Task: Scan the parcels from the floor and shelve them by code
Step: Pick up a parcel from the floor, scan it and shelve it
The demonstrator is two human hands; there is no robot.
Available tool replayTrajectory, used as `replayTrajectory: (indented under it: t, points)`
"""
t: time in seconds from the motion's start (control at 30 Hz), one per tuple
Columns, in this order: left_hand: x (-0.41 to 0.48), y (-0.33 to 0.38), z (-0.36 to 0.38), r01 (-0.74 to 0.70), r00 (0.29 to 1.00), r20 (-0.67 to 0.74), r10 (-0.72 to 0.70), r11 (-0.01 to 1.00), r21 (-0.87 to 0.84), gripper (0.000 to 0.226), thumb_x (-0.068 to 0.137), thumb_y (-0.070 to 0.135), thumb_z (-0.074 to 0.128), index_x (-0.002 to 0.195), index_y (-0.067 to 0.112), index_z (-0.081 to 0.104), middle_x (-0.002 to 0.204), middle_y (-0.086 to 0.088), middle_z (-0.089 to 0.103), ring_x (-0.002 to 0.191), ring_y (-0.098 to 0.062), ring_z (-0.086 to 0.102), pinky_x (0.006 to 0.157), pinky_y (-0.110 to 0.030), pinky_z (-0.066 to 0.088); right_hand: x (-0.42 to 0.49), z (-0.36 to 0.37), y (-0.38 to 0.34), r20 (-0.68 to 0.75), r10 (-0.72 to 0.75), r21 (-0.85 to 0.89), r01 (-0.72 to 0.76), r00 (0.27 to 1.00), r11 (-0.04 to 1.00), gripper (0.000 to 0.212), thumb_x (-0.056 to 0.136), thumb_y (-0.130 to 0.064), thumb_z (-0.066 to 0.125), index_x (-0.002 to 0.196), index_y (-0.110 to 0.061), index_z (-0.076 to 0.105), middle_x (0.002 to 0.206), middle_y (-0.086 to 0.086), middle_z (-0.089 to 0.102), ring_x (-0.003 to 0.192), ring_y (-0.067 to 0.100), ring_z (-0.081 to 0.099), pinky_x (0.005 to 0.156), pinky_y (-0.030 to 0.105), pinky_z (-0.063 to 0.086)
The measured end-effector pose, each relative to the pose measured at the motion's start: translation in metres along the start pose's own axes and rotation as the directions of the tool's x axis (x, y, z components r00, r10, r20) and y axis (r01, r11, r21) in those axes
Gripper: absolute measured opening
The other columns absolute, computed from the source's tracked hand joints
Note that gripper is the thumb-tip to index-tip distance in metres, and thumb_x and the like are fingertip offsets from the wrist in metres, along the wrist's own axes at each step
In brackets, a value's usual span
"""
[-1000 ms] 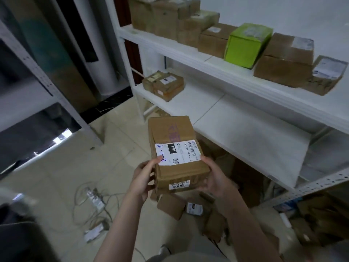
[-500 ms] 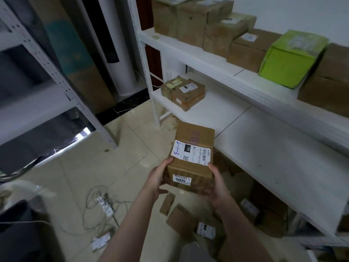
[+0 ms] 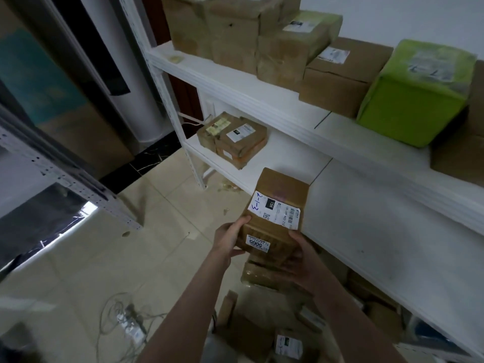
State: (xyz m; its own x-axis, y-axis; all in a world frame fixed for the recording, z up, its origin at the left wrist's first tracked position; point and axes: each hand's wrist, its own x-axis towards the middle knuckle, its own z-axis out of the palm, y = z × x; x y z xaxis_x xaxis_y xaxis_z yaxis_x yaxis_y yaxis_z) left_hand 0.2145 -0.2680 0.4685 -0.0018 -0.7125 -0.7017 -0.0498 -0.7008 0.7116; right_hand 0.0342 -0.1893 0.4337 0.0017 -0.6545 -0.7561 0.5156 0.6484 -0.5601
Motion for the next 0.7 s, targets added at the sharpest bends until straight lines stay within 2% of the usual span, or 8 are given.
replayTrajectory:
  t: [0.1, 0.2, 0.27, 0.37, 0.5, 0.6, 0.7]
  points:
    - [0.05, 0.015, 0.007, 0.02, 0.999, 0.048, -0.02, 1.0, 0.013, 0.053, 0.082, 0.045, 0.074, 0.118, 0.007, 0.064, 0.101, -0.01, 0.073, 0.097, -0.027, 0.068, 0.085, -0.047, 0.06, 0.037, 0.01, -0.018, -0.101, -0.022, 0.09, 0.031, 0.995, 0.995, 0.072, 0.075, -0.058, 0.075, 0.133, -0.023, 0.049, 0.127, 0.012, 0.061, 0.115, 0.037, 0.061, 0.099, 0.054, 0.05]
    - [0.108, 0.032, 0.017, 0.055, 0.996, 0.075, -0.054, 0.998, -0.009, 0.049, 0.083, 0.043, 0.076, 0.115, 0.007, 0.063, 0.1, -0.01, 0.072, 0.098, -0.028, 0.067, 0.091, -0.051, 0.057, 0.083, 0.024, -0.038, -0.17, -0.09, 0.192, 0.123, 0.981, 0.974, 0.043, 0.087, -0.046, 0.069, 0.122, -0.023, 0.058, 0.119, 0.011, 0.066, 0.105, 0.035, 0.065, 0.086, 0.049, 0.057]
    - [0.149, 0.044, 0.021, 0.065, 0.995, 0.084, -0.062, 0.998, -0.027, 0.052, 0.082, 0.044, 0.077, 0.117, 0.009, 0.063, 0.108, -0.011, 0.071, 0.105, -0.03, 0.066, 0.095, -0.053, 0.055, 0.116, 0.036, -0.049, -0.215, -0.111, 0.238, 0.163, 0.97, 0.957, 0.033, 0.091, -0.042, 0.065, 0.118, -0.023, 0.059, 0.115, 0.011, 0.067, 0.1, 0.033, 0.067, 0.078, 0.045, 0.058]
    - [0.212, 0.058, 0.025, 0.058, 0.99, 0.133, -0.052, 0.998, -0.038, 0.044, 0.082, 0.045, 0.076, 0.11, 0.013, 0.065, 0.109, -0.008, 0.071, 0.108, -0.029, 0.065, 0.097, -0.051, 0.055, 0.166, 0.054, -0.065, -0.299, -0.113, 0.276, 0.199, 0.948, 0.94, 0.041, 0.091, -0.042, 0.066, 0.124, -0.019, 0.057, 0.116, 0.013, 0.066, 0.102, 0.034, 0.065, 0.084, 0.049, 0.059]
    - [0.284, 0.068, 0.028, 0.052, 0.987, 0.153, -0.046, 0.998, -0.037, 0.024, 0.091, 0.04, 0.069, 0.098, 0.018, 0.063, 0.105, -0.006, 0.069, 0.105, -0.029, 0.066, 0.096, -0.05, 0.055, 0.228, 0.071, -0.075, -0.406, -0.106, 0.256, 0.224, 0.908, 0.94, 0.045, 0.084, -0.045, 0.074, 0.119, -0.02, 0.06, 0.115, 0.007, 0.067, 0.104, 0.031, 0.066, 0.066, 0.037, 0.063]
    - [0.325, 0.068, 0.031, 0.039, 0.989, 0.142, -0.041, 0.999, 0.015, 0.015, 0.1, 0.033, 0.057, 0.092, 0.019, 0.059, 0.098, -0.003, 0.066, 0.103, -0.03, 0.068, 0.094, -0.049, 0.056, 0.264, 0.077, -0.079, -0.433, -0.109, 0.263, 0.241, 0.895, 0.934, 0.029, 0.085, -0.039, 0.074, 0.104, -0.019, 0.063, 0.105, 0.003, 0.069, 0.093, 0.024, 0.067, 0.07, 0.035, 0.06]
    - [0.35, 0.069, 0.035, -0.01, 0.993, 0.118, -0.001, 0.996, 0.09, 0.016, 0.103, 0.023, 0.049, 0.09, 0.018, 0.057, 0.096, -0.005, 0.063, 0.093, -0.028, 0.067, 0.085, -0.042, 0.059, 0.292, 0.074, -0.081, -0.475, -0.127, 0.249, 0.272, 0.871, 0.93, 0.018, 0.092, -0.03, 0.069, 0.103, -0.017, 0.064, 0.107, 0.005, 0.069, 0.093, 0.023, 0.067, 0.08, 0.039, 0.06]
